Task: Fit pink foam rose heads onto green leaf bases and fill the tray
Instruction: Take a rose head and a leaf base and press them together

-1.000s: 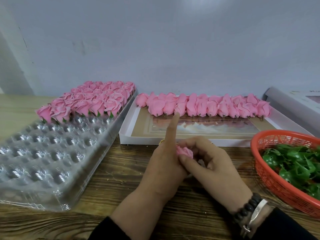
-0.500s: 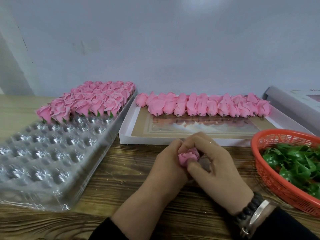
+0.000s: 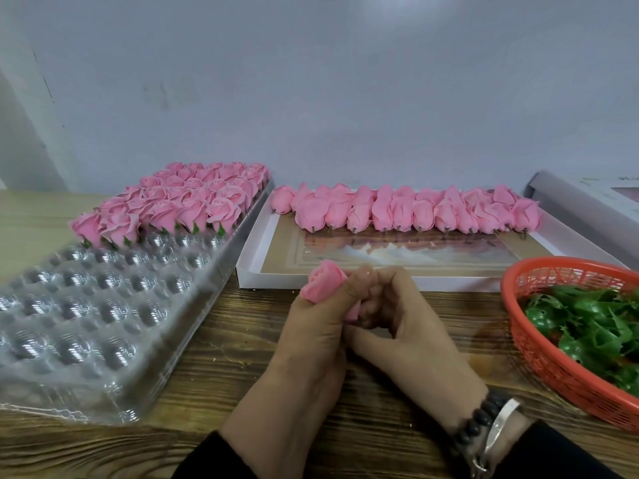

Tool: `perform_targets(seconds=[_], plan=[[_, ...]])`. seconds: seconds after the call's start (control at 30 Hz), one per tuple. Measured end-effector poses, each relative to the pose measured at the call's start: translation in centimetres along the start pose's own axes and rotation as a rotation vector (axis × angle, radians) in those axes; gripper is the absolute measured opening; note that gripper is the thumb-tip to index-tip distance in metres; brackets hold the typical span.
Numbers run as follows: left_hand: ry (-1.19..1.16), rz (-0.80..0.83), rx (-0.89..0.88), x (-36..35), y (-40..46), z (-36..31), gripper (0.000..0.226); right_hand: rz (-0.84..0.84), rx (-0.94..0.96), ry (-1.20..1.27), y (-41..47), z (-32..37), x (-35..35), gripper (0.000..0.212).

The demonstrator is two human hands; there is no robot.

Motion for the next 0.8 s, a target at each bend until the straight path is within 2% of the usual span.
perform_targets(seconds=[0.1, 0.23, 0.3, 0.37, 0.43, 0.5, 0.57, 0.6, 0.7, 0.77, 0.8], plan=[[-0.048, 0.055, 0.018, -0.5, -0.2, 0.2, 0.031, -0.027, -0.014, 0.024, 0.0, 0.0, 0.5, 0.025], [-0.013, 0.083, 0.110, -0.3, -0.2, 0.3, 0.046, 0.060, -0.136, 0.128, -0.2, -0.4, 0.3, 0.005], [-0.001, 0.075, 0.124, 0.0, 0.0, 0.2, 0.038, 0.089, -0.192, 0.202, -0.3, -0.8, 0.1, 0.007], [-0.044, 0.092, 0.106, -0.1, 0.1, 0.2, 0.031, 0.092, -0.164, 0.190, -0.2, -0.6, 0.0, 0.013], [-0.098, 0.112, 0.091, -0.3, 0.1, 0.1, 0.038, 0.087, -0.128, 0.142, -0.2, -0.5, -0.1, 0.022], [-0.076, 0.112, 0.101, -0.3, 0.1, 0.2, 0.052, 0.075, -0.108, 0.114, -0.2, -0.4, 0.0, 0.018], [-0.019, 0.123, 0.111, -0.3, 0.1, 0.3, 0.051, 0.081, -0.133, 0.148, -0.3, -0.4, 0.1, 0.007], [0.012, 0.127, 0.108, -0.3, 0.0, 0.2, 0.048, 0.096, -0.159, 0.188, -0.3, -0.5, 0.1, 0.009], [0.115, 0.105, 0.026, 0.1, 0.0, -0.4, 0.047, 0.129, -0.162, 0.192, -0.4, -0.3, 0.0, 0.011], [0.255, 0.043, -0.090, 0.7, 0.0, -1.2, 0.040, 0.033, -0.056, 0.095, -0.2, 0.1, 0.8, 0.004], [0.339, 0.015, -0.154, 0.9, -0.1, -1.8, 0.030, -0.036, 0.003, 0.049, -0.1, 0.4, 1.4, 0.009]])
Point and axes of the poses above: each hand's wrist, its own y-axis towards the middle knuckle, its own x-axis out of the back of the hand, z = x × y, the point moved 7 cm from there along y, towards the middle knuckle, and after that the axes turned 11 degrees about y, right-handed, at the moved point
